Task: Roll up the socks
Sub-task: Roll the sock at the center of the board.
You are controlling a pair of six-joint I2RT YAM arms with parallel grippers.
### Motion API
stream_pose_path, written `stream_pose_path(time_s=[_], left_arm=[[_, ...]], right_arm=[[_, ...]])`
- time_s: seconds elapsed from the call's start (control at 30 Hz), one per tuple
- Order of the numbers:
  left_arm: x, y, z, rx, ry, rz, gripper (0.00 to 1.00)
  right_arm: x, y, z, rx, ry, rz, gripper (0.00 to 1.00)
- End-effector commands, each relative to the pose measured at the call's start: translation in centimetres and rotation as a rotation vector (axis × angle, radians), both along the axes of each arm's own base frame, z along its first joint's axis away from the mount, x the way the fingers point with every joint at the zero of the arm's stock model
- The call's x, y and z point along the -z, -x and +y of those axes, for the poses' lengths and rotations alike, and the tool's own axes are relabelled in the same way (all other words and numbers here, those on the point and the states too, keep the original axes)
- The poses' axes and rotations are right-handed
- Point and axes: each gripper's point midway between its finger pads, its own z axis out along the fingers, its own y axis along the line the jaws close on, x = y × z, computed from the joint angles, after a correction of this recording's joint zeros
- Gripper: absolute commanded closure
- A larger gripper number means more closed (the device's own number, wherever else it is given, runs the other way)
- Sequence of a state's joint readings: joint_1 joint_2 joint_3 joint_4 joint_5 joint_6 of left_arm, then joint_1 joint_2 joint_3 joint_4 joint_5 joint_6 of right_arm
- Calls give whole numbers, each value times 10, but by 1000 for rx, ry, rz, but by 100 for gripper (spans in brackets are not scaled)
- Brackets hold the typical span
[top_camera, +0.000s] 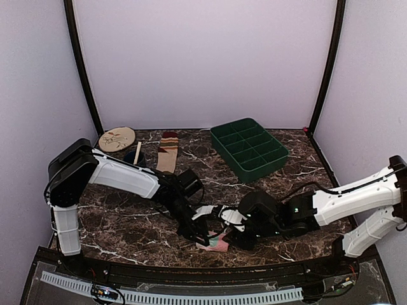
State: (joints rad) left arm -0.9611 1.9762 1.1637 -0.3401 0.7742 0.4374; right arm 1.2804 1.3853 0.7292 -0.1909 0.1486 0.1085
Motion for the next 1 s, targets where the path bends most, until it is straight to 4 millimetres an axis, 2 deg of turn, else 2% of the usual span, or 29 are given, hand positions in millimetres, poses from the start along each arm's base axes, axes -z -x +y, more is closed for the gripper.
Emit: stream_pose_path(time_s=[0.0,0.17,0.43,0.63,0.7,0.97], left_arm=[[45,16,39,-11,-229,62,100],[44,16,39,-10,-222,66,100],[42,15,37,-12,-211,76,100],[40,16,37,-10,-203,86,100],[40,16,37,-7,-202,90,100],[40,14,37,-14,-202,92,100]], right_arm=[[-6,8,20,-74,18,-49,52],[-3,16,29,-119,37,-42,51],[16,26,33,-175,87,-5,47],[27,24,36,-190,111,-17,47],[39,23,36,-194,142,-17,47],[56,23,37,-224,182,-21,46]])
